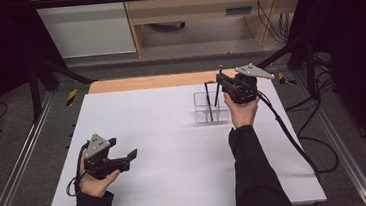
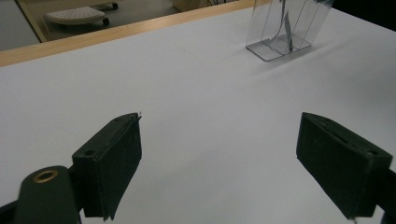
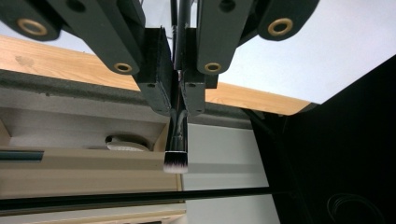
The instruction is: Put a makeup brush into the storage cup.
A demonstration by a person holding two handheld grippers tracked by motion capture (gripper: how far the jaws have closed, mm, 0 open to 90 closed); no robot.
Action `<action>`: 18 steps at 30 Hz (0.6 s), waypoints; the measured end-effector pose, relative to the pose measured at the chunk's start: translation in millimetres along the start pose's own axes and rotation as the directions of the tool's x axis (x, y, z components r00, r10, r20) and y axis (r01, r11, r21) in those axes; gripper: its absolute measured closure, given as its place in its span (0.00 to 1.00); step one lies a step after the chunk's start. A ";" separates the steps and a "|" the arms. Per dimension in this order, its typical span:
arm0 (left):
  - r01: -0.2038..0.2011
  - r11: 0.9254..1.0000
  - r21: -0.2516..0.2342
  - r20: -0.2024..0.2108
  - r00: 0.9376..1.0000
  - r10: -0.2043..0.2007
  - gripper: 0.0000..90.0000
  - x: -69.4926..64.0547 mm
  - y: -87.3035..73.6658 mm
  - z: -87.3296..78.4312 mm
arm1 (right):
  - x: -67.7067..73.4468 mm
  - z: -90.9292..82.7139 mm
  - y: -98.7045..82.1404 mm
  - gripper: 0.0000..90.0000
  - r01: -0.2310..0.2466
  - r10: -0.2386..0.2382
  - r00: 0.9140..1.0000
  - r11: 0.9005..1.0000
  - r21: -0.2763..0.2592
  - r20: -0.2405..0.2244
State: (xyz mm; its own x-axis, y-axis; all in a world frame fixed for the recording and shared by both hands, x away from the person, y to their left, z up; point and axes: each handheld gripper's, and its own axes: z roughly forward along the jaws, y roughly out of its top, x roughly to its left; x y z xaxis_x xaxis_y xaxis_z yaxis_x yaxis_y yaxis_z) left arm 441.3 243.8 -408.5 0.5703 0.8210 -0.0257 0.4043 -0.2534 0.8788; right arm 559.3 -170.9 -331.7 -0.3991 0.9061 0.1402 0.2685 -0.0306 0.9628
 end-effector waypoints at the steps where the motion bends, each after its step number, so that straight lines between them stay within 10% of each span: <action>1: 0.000 1.000 0.001 0.000 1.000 0.000 0.15 0.1 0.0 -0.1 | -1.0 1.1 0.6 0.93 -0.002 0.002 1.000 1.000 -0.001 0.003; 18: -0.006 1.000 -0.006 0.004 1.000 0.006 0.15 1.8 0.7 -2.5 | -11.3 22.9 -0.4 0.93 -0.028 0.028 0.999 1.000 0.003 0.043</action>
State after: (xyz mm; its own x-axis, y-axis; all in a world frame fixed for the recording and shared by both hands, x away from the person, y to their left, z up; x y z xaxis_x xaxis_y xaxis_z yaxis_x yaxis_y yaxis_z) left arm 440.8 246.4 -406.8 0.5757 0.8174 -0.0227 0.3966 -0.2549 0.8819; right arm 583.8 -171.5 -339.0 -0.3539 0.9221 0.1567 0.2818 -0.0546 0.9579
